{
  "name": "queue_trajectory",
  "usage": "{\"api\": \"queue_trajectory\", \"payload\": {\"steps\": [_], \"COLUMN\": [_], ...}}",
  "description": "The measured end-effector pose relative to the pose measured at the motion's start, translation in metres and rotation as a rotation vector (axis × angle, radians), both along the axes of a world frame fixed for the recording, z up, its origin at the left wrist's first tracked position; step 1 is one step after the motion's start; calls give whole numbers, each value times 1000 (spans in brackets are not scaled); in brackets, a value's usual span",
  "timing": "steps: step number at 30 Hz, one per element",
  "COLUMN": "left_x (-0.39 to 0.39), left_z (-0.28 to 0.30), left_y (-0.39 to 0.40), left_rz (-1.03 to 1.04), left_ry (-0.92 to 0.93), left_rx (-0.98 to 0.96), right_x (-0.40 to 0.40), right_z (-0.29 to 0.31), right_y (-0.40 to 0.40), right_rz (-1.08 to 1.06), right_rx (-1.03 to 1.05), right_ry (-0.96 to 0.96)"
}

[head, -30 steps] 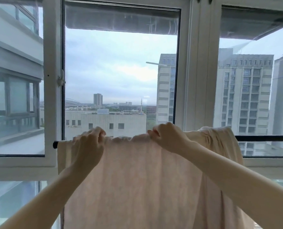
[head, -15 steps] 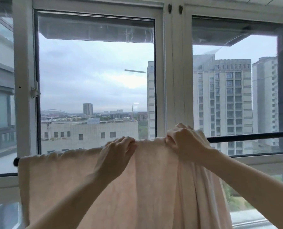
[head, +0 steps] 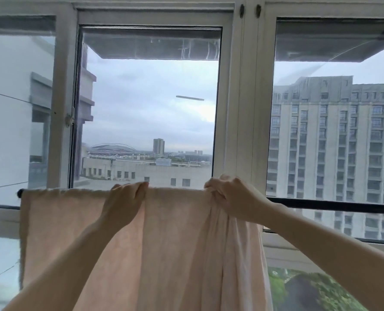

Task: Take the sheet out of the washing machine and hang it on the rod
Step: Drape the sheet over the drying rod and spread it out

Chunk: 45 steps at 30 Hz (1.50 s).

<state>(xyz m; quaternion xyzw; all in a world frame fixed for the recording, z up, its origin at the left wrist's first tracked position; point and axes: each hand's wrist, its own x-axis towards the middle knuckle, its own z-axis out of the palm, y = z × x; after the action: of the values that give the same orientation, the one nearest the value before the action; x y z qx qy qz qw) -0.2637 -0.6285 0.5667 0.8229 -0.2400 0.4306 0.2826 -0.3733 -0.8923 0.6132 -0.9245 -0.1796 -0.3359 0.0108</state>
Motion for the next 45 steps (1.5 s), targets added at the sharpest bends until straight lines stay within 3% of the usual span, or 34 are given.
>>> {"api": "queue_trajectory", "payload": {"steps": [7,13,16,22,25,27,30,32,39,45], "left_x": [-6,-10,-12,-13,-25,-39,-54,-56,-52,-38], "left_z": [6,2,1,3,5,9,12,12,17,21], "left_y": [-4,-31,-30,-25,-49,-74,-113,-130,-146,-126], "left_rz": [47,132,150,241,139,-35,-233,-293,-258,-234], "left_ry": [89,-12,-28,49,-74,-117,-80,-29,1,-32], "left_rx": [-10,10,-24,-54,-11,63,171,162,56,-71], "right_x": [-8,-24,-25,-35,-44,-49,-45,-44,-45,-45], "right_z": [1,0,8,14,14,10,-2,-4,-5,12], "right_y": [-47,-81,-94,-112,-87,-66,-48,-47,-52,-79], "right_rz": [-53,-67,-61,-190,-143,-189,-286,-297,-379,-499], "right_rx": [131,214,288,148,249,170,21,44,-98,93], "right_ry": [-68,-9,-75,-136,-125,-49,-30,-63,-213,-237]}}
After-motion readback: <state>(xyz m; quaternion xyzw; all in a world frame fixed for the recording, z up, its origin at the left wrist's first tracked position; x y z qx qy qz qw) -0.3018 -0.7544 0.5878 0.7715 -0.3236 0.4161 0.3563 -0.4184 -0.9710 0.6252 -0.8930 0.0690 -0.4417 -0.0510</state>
